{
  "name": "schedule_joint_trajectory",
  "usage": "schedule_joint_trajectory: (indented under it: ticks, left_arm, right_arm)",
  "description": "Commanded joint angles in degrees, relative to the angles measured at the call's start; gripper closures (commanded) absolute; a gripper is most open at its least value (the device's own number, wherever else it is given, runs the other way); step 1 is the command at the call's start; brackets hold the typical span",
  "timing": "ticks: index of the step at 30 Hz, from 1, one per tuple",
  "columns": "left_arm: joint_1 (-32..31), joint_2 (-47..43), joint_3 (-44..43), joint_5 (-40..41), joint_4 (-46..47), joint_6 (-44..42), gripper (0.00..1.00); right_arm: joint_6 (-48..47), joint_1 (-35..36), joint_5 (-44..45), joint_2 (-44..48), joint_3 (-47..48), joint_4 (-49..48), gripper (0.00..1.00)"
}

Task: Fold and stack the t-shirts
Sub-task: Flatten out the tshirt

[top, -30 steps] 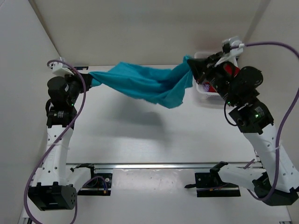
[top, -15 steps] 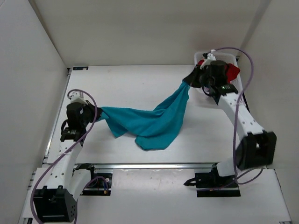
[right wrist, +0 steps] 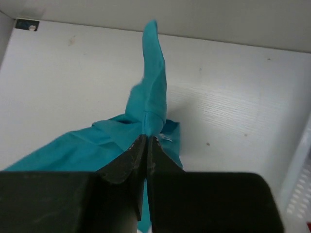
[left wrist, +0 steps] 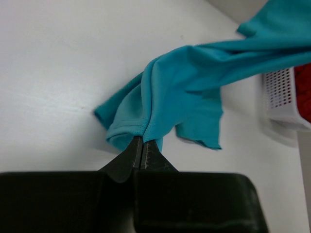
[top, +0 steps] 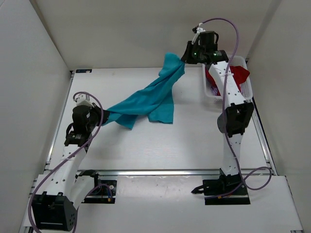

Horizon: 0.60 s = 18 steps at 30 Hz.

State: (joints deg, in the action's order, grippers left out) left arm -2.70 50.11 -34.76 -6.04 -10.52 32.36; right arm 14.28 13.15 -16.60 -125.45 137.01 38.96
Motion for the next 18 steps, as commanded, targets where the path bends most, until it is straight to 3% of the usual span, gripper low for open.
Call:
schedule_joint_trajectory:
  ticks: [1,4,6,8,12,18]
  left_arm:
    - [-0.56,-0.45,-6.01,1.21,2.44,-0.54,1.0]
    - [0.41,-0.18,-8.92,0.16,2.44,-0.54,1.0]
    - [-0.37,-0.18,-11.54,1.12,1.83,-1.25,1.0]
    - [-0.38,-0.88,-12.7,1.12,1.21,-1.07,1.0]
    - [-1.08,-2.38,-15.42,2.43,-0.81,-1.77,1.0]
    - [-1.87,-4.67,-14.29,4.37,-1.95,-2.65,1.0]
  right_arm:
    - [-7.58,8.97,14.0,18.54,-9.94,-1.4,1.0]
    - [-8.13,12.95,16.25,30.24,-19.92,-4.69,1.0]
    - [-7.69,13.65,16.42,36.3,-20.9,-4.42,1.0]
    - [-9.53,18.47,21.85,39.56,-21.52,-3.81,1.0]
    - [-10.77,24.29,23.63,44.67,-18.63,-1.87,1.0]
    - [-7.88,13.6,10.22,45.73,-23.78,-4.93,1.0]
